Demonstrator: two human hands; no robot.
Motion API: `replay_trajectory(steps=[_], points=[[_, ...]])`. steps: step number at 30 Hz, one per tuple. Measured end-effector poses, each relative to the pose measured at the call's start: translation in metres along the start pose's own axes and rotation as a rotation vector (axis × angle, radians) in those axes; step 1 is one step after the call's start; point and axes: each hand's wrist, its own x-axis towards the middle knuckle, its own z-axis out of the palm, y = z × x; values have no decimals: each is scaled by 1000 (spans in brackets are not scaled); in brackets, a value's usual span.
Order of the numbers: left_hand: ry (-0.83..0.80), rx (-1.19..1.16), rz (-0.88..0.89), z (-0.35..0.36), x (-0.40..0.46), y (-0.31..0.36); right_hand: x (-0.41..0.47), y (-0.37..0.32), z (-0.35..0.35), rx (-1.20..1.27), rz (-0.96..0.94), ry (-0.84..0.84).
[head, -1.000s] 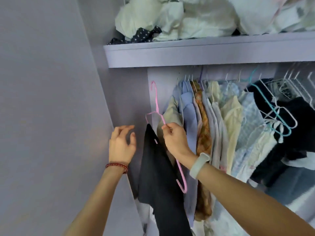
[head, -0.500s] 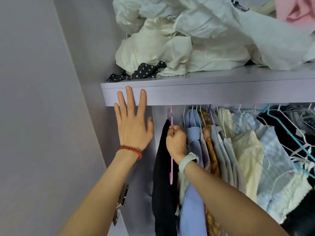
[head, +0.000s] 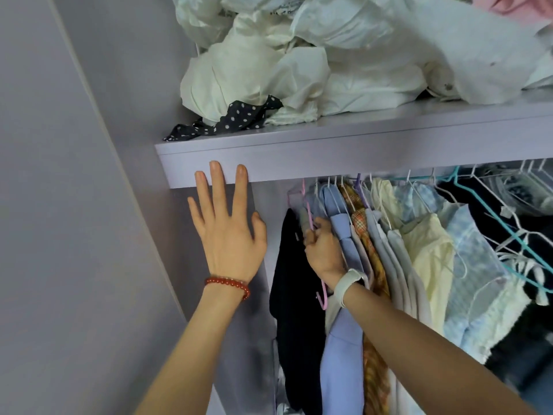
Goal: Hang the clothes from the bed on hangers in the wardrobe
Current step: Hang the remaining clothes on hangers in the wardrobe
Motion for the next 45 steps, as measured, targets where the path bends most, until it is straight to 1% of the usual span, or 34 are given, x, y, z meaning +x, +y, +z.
replay_trajectory(steps=[2, 5, 7, 10, 12, 13, 15, 18, 21, 25, 29, 32, 34, 37, 41, 45], points=[[-7, -64, -37, 4, -14, 5, -16, 0, -13, 26, -45, -21], [-67, -157, -75, 16, -38, 16, -36, 1, -39, 55, -156, 19], [-145, -200, -63, 26, -57, 29, -50, 7, -64, -50, -245, 46], [-283, -257, -14, 40, -86, 59, -78, 30, -114, -305, -363, 109], [-348, -299, 56, 43, -108, 87, -106, 52, -150, -453, -360, 147], [-373, -323, 112, 44, -121, 102, -122, 66, -168, -522, -323, 165], [-464, -390, 205, 41, -150, 136, -162, 95, -204, -644, -180, 178], [-700, -447, 293, 33, -197, 196, -239, 129, -262, -761, 67, 151], [-891, -530, 454, 13, -251, 266, -326, 148, -326, -845, 296, 190], [-1066, -709, 690, -40, -325, 375, -452, 163, -414, -836, 612, 300], [-1215, -902, 873, -116, -397, 480, -573, 163, -493, -819, 878, 430], [-1264, -1019, 1026, -172, -444, 548, -650, 157, -538, -831, 1010, 594], [-1272, -1067, 1139, -203, -470, 586, -695, 152, -559, -827, 1065, 701], [-1304, -1115, 1285, -239, -503, 638, -750, 144, -588, -777, 1207, 854], [-1366, -1157, 1430, -269, -547, 707, -810, 144, -623, -727, 1365, 1003], [-1443, -1136, 1558, -282, -598, 780, -857, 165, -659, -658, 1501, 1093]])
